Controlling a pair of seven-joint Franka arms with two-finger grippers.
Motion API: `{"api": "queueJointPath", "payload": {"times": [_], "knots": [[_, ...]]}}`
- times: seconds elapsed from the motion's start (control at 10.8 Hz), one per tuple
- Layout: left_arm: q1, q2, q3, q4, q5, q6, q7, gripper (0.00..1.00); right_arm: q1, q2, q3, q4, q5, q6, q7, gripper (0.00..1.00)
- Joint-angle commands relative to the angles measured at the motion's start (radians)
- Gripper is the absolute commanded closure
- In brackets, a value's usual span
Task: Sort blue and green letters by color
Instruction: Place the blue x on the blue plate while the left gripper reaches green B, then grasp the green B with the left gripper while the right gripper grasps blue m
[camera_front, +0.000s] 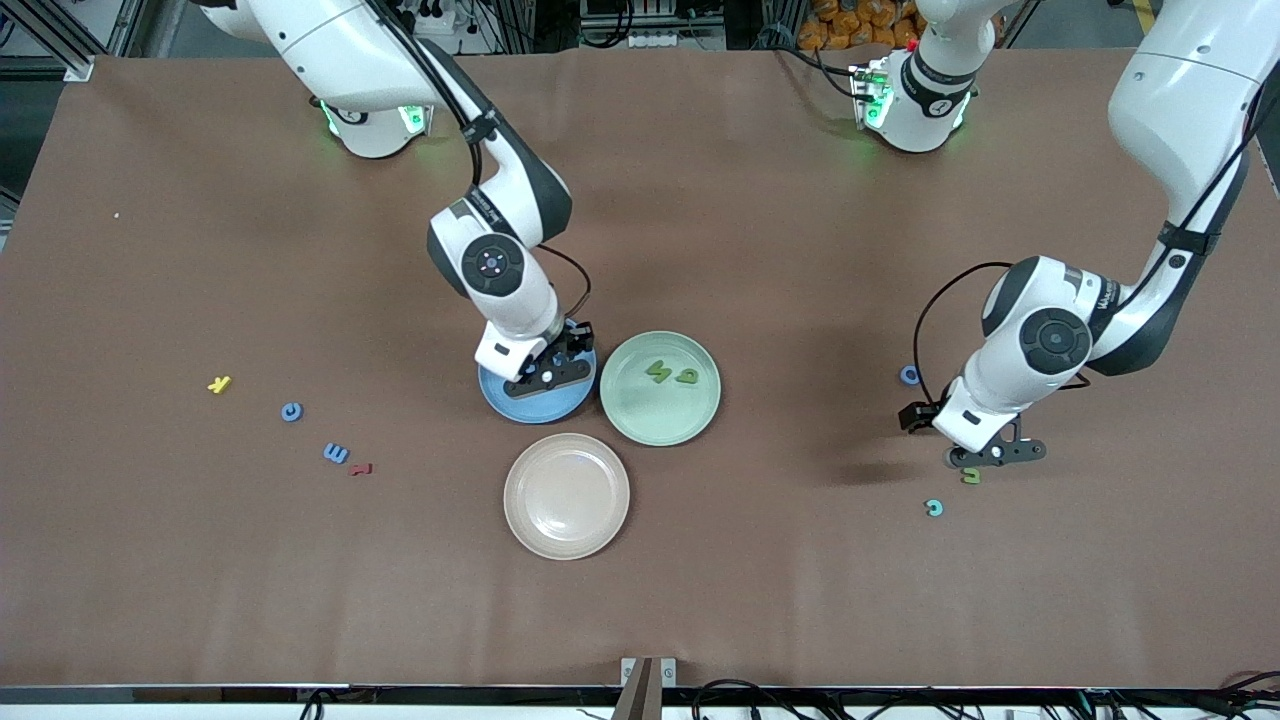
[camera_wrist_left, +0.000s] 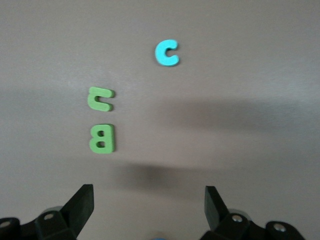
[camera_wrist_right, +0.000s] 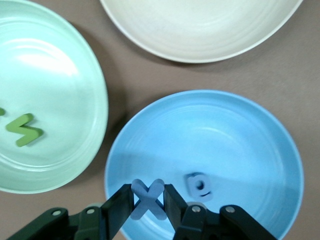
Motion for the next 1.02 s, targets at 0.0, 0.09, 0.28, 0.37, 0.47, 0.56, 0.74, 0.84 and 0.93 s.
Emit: {"api": "queueJointPath", "payload": {"times": [0.0, 0.09, 0.28, 0.37, 0.47, 0.56, 0.74, 0.84, 0.93], "knots": [[0.064, 0.024, -0.011, -0.021, 0.030, 0.068, 0.097, 0.02, -0.011, -0.003, -0.007, 0.007, 0.008, -0.020, 0.020, 0.09], [0.084, 0.035, -0.011, -0.020, 0.030, 0.076, 0.119, 0.03, -0.012, -0.003, -0.007, 0.007, 0.008, -0.022, 0.020, 0.00], [0.095, 0.049, -0.011, -0.018, 0.030, 0.094, 0.159, 0.06, -0.026, -0.003, -0.009, 0.007, 0.007, -0.022, 0.006, 0.00], [0.096, 0.052, -0.011, -0.017, 0.030, 0.097, 0.179, 0.10, -0.050, -0.001, -0.012, 0.006, 0.005, -0.022, -0.017, 0.00], [0.096, 0.061, -0.010, -0.015, 0.030, 0.108, 0.206, 0.11, -0.090, 0.000, -0.013, 0.004, 0.005, -0.023, -0.085, 0.00], [0.108, 0.070, -0.010, -0.011, 0.031, 0.111, 0.226, 0.14, -0.153, 0.007, -0.013, 0.003, 0.005, -0.023, -0.192, 0.00], [0.115, 0.079, -0.008, -0.007, 0.039, 0.125, 0.269, 0.15, -0.263, 0.014, -0.015, 0.004, 0.002, -0.022, -0.418, 0.00], [0.115, 0.081, -0.007, -0.007, 0.042, 0.125, 0.286, 0.15, -0.308, 0.020, -0.015, 0.004, -0.002, -0.022, -0.516, 0.00], [0.115, 0.085, 0.009, -0.006, 0.046, 0.127, 0.292, 0.17, -0.340, 0.027, -0.015, 0.006, -0.007, -0.022, -0.601, 0.00]]}}
